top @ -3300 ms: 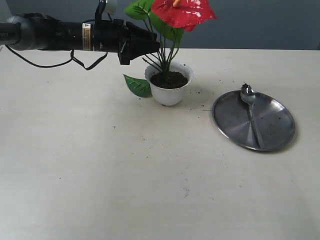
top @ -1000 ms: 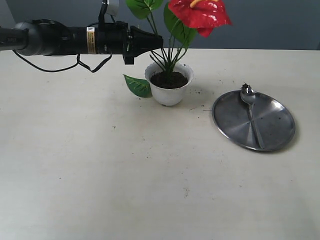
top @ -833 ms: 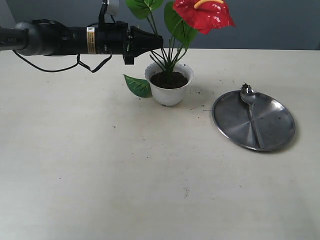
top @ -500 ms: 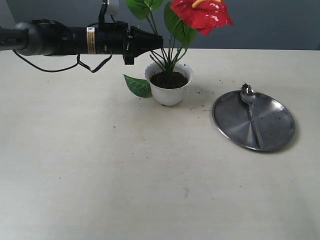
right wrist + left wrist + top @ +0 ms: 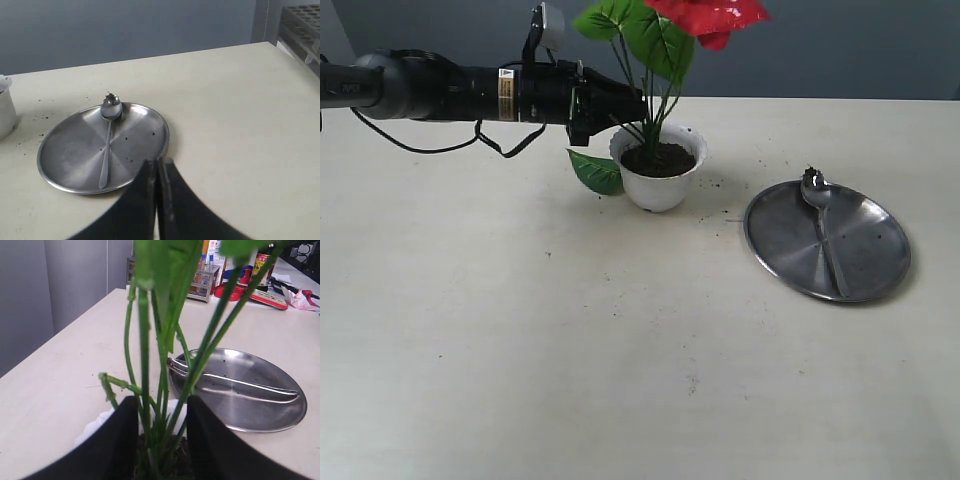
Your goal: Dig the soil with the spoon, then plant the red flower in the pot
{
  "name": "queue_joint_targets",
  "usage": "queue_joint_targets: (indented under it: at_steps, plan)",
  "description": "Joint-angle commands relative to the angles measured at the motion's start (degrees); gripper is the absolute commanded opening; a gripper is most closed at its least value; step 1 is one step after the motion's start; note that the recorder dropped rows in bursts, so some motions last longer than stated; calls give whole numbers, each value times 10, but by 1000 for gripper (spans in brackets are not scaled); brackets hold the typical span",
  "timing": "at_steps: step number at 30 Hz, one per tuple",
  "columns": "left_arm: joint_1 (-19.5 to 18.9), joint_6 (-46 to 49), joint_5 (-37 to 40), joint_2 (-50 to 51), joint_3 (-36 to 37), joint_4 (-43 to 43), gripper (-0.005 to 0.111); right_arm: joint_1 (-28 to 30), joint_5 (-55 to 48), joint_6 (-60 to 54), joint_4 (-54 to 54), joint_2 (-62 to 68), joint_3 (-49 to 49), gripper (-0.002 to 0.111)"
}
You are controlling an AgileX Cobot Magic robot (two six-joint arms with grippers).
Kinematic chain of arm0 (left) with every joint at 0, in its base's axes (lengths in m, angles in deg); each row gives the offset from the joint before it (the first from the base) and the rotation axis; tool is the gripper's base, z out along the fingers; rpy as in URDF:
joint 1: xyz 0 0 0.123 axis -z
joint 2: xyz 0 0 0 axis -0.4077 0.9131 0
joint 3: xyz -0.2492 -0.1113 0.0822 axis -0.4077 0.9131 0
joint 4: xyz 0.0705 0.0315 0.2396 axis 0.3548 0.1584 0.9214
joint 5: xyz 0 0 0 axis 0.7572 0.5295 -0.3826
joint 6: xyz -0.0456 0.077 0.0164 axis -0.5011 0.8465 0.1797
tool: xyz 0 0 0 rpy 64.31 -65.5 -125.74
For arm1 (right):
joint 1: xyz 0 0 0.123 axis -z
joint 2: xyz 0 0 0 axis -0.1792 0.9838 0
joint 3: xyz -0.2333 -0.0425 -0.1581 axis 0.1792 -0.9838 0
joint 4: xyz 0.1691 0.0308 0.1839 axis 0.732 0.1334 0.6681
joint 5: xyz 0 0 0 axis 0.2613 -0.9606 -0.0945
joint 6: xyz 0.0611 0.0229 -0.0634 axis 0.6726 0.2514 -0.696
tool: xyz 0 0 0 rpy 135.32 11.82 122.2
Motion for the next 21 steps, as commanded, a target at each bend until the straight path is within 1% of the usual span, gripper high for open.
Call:
queue_joint_targets:
  at_steps: [1,5,11,21]
  plan:
    - [2,1,5,1,2,-1,33,2,6,-2,0,-2,-1,0]
    - [1,1,5,1,2,-2,35,2,6,-2,0,-2,-1,0]
    - [-7,-3,5,1,2,-1,47,2,6,-2,0,-2,-1,0]
    - [-22,-17,5,-25,2,12,48,2,6,-2,0,-2,-1,0]
